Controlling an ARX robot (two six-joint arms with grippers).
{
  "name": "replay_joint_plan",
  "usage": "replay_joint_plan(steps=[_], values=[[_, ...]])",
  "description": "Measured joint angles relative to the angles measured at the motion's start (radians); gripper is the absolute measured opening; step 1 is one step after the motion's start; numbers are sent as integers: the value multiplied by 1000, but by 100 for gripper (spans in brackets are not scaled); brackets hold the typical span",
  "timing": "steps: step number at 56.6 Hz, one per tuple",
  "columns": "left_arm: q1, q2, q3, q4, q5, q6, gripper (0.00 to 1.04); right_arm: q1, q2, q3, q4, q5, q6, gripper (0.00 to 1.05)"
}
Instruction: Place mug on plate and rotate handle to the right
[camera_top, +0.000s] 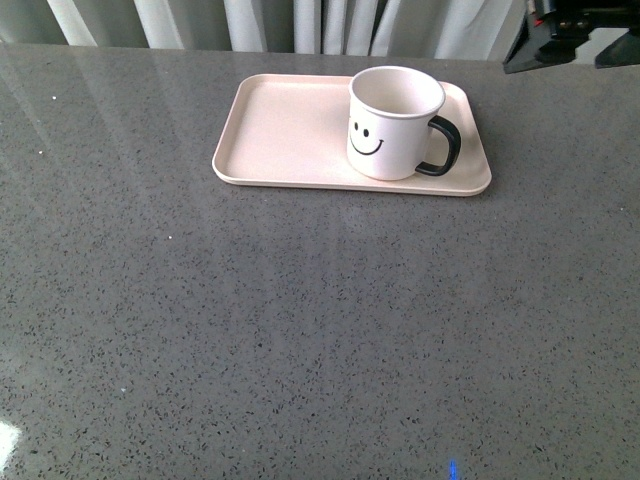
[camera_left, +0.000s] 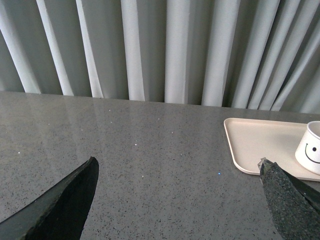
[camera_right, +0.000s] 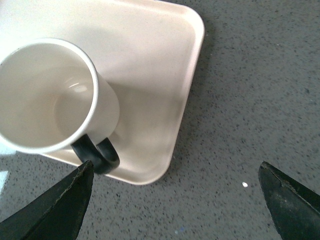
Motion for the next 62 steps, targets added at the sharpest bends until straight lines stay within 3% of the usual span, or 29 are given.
replay_joint_plan(steps=[19, 62], values=[[0, 0, 0, 0, 0, 0, 96, 101, 215, 309, -135, 29, 78, 96], [0, 0, 0, 0, 0, 0, 96, 125, 347, 435, -220, 47, 158, 96]])
